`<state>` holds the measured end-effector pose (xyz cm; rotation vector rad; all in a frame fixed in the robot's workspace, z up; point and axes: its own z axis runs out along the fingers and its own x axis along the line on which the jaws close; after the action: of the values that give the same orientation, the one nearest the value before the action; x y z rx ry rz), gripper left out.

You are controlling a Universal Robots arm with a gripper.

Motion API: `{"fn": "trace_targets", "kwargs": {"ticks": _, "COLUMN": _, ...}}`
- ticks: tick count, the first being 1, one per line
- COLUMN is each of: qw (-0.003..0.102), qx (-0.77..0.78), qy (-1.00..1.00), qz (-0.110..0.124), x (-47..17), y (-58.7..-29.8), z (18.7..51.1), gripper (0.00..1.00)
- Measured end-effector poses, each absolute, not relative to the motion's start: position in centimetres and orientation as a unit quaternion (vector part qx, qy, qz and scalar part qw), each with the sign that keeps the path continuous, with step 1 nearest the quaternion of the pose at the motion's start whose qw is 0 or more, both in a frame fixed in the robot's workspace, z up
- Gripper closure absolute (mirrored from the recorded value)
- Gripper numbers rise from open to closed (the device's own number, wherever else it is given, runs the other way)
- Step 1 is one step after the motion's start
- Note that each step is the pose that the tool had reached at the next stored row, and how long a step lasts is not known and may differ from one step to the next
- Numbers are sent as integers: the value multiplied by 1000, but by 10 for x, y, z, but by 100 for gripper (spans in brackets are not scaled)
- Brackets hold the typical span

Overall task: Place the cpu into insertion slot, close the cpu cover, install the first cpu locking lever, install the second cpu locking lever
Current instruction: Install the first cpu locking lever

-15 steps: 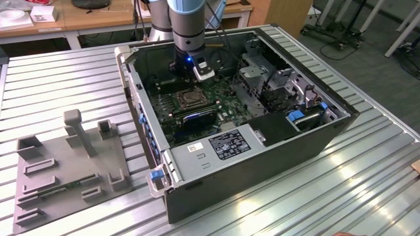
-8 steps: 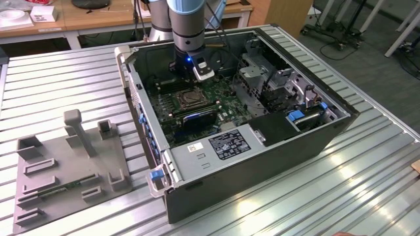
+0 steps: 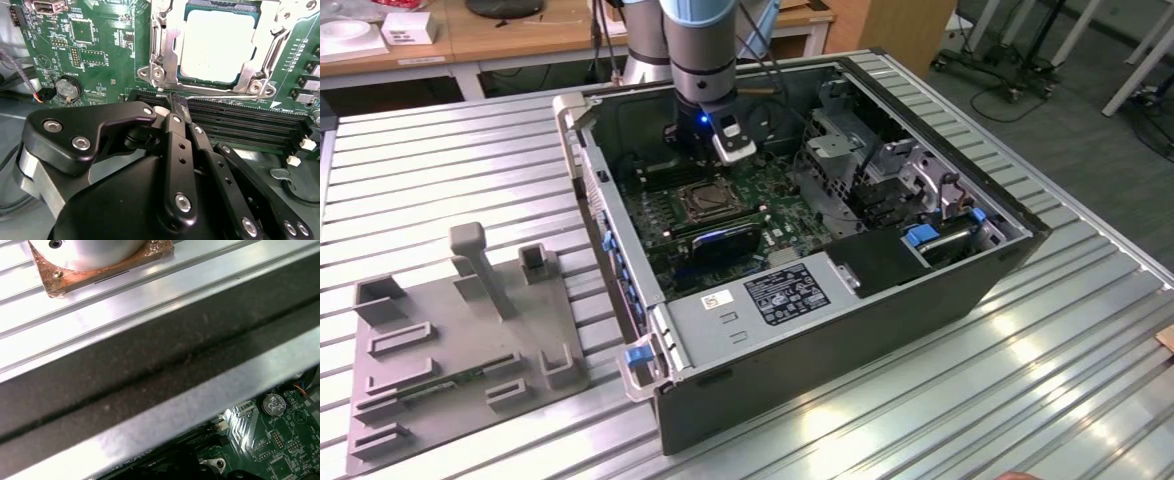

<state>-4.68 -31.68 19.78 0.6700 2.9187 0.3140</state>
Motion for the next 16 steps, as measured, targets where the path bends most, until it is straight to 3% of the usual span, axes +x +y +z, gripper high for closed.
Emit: {"fn": "trace_targets", "kwargs": {"ticks": 16, "qw": 67, "qx": 226, "qy": 967, "qz": 99, "x": -47, "y": -321, "z": 198, "gripper": 90}}
